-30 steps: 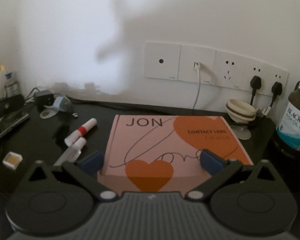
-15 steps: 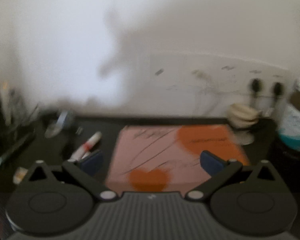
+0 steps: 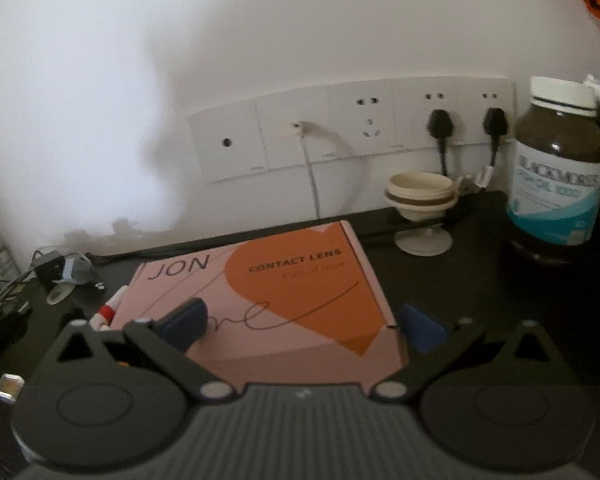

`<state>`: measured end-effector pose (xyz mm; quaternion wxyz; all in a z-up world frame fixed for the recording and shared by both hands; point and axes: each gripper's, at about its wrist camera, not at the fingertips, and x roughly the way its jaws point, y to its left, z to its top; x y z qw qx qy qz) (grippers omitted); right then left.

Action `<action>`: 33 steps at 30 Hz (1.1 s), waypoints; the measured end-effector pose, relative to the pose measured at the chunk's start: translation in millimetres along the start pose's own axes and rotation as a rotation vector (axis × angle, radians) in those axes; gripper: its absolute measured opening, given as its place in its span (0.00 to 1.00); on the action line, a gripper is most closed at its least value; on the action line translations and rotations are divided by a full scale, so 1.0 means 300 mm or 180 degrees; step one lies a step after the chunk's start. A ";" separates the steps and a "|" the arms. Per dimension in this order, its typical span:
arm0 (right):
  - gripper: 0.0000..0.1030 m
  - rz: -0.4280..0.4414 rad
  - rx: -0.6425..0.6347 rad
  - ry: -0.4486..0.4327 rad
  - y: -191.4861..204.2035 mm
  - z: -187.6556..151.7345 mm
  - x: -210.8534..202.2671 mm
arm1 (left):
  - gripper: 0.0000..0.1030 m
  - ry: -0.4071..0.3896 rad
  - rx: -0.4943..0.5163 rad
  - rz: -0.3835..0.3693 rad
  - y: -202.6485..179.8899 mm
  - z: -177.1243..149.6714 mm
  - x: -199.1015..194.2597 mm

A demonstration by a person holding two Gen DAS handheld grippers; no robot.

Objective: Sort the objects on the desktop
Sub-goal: 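Tuck the lid's front flap into the box with the right tool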

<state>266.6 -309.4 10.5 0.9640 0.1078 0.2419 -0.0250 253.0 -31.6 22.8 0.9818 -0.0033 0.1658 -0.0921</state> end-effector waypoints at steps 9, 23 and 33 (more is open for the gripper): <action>0.99 -0.0049 0.0152 -0.0106 0.075 -0.013 0.037 | 1.00 0.0041 0.0283 -0.0071 -0.043 -0.022 0.009; 0.99 0.0602 0.0249 -0.0054 -0.013 -0.032 -0.012 | 1.00 0.0156 0.0524 -0.0136 -0.133 -0.049 0.064; 0.99 0.0423 -0.0454 -0.0037 0.054 0.001 -0.086 | 1.00 0.0215 0.0258 -0.0116 -0.071 -0.049 0.056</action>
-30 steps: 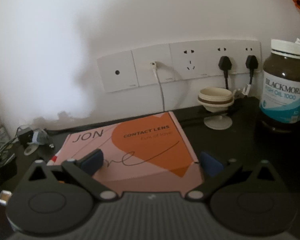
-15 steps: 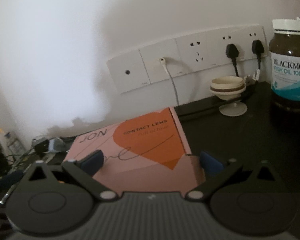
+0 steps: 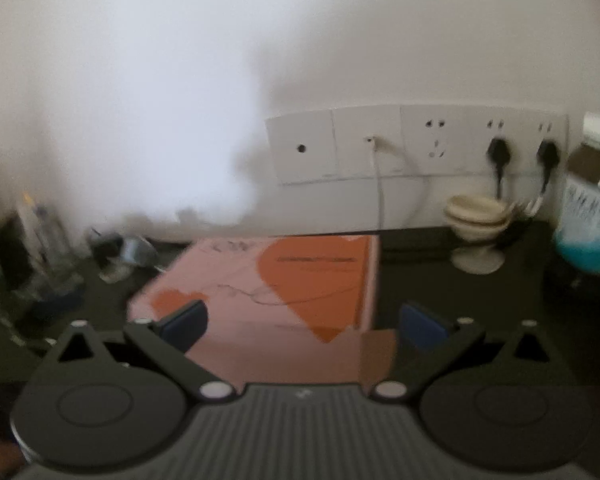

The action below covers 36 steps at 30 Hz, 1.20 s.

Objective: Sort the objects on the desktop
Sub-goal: 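Tuck the lid's front flap into the box with the right tool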

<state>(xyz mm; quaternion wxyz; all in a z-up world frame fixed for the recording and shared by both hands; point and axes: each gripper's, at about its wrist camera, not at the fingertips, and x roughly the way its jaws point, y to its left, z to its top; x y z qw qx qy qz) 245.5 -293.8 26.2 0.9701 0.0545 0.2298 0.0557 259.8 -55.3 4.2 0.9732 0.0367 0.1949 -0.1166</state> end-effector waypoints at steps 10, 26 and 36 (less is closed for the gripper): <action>0.99 -0.0103 -0.0046 0.0459 0.000 -0.027 0.074 | 1.00 0.0129 0.0079 0.0071 -0.011 0.005 0.025; 0.99 -0.0067 0.0211 0.0389 -0.034 -0.021 0.141 | 1.00 0.0244 0.0107 0.0249 -0.016 0.011 0.060; 0.99 0.0091 0.0154 0.0326 -0.009 -0.028 0.152 | 1.00 0.0327 -0.0129 0.0245 0.030 0.022 0.087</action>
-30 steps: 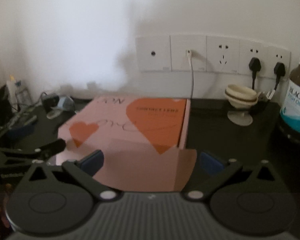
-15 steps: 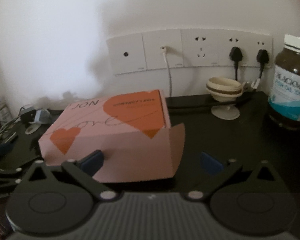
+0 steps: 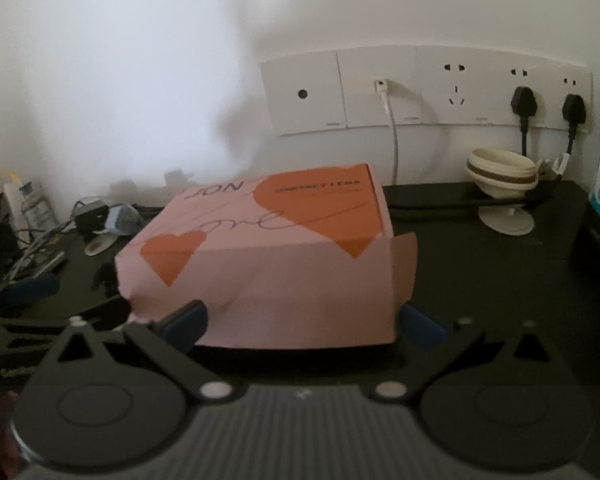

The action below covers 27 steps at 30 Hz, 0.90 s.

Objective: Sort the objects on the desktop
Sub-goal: 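Tuck the lid's front flap into the box with the right tool, then withdraw the right tool from the closed pink box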

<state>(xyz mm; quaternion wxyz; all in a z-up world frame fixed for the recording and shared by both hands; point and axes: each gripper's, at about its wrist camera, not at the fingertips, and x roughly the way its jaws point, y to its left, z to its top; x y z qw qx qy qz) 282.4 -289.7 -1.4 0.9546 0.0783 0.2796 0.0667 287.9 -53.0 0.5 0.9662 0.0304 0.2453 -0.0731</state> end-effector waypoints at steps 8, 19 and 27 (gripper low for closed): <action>0.99 0.0058 0.0009 -0.0030 0.009 -0.007 0.005 | 1.00 -0.0062 0.0001 0.0064 -0.003 -0.006 -0.009; 0.99 -0.0012 0.0357 -0.0196 -0.037 -0.047 -0.064 | 1.00 -0.0140 0.0049 0.0117 -0.020 -0.025 -0.088; 0.99 -0.0043 0.0529 -0.0279 0.007 -0.124 -0.242 | 1.00 -0.0291 0.0010 0.0028 -0.006 -0.063 -0.270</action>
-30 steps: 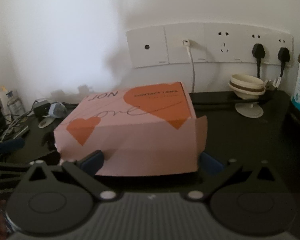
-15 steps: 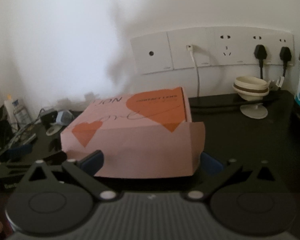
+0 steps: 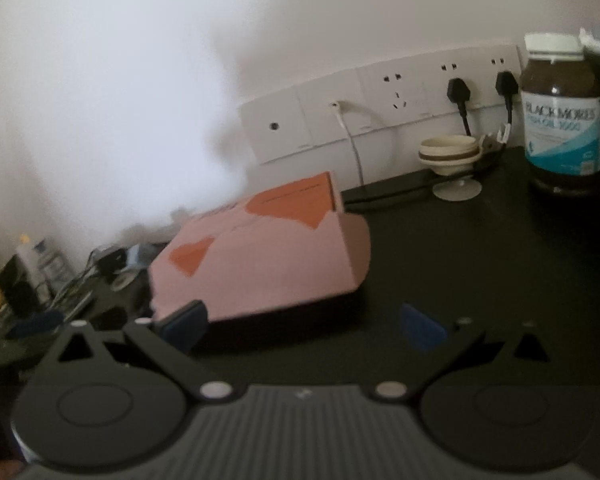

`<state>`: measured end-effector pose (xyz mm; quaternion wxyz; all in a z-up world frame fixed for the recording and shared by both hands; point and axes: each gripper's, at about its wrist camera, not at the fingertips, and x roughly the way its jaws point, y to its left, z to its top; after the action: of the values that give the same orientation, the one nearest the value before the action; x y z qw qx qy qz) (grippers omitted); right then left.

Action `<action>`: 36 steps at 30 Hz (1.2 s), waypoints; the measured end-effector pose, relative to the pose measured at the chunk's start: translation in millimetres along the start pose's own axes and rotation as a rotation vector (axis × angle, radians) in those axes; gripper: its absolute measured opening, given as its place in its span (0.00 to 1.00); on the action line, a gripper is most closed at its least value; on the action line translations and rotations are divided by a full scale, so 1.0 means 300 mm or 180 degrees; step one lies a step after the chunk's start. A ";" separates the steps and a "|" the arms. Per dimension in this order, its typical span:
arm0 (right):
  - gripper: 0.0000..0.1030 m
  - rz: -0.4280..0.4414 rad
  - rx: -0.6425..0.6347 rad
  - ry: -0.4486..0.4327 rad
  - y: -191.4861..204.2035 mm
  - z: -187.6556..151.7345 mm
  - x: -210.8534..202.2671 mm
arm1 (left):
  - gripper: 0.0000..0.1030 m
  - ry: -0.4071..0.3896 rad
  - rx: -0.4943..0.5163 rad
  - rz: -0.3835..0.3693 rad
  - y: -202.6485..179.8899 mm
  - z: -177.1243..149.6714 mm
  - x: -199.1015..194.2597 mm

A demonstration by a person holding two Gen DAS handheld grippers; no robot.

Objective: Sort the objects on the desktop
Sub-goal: 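Withdraw the right tool from the closed pink box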

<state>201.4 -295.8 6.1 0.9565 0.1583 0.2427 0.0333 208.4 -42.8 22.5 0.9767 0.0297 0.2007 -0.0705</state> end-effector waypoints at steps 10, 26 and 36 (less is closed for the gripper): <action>0.99 -0.0021 -0.0002 0.0136 -0.003 -0.198 -0.290 | 1.00 0.0073 0.0071 -0.0046 0.035 -0.175 -0.265; 0.99 -0.0089 -0.0300 0.0105 0.009 -0.334 -0.431 | 1.00 0.0176 0.0159 0.0002 -0.005 -0.313 -0.401; 0.99 -0.0198 -0.0314 0.0096 -0.012 -0.343 -0.432 | 1.00 0.0251 0.0064 0.0002 0.011 -0.325 -0.388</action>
<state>38.6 -288.0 -21.8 0.9599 0.1029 0.2600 0.0179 65.3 -16.5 -20.9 0.9677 0.0424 0.2383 -0.0710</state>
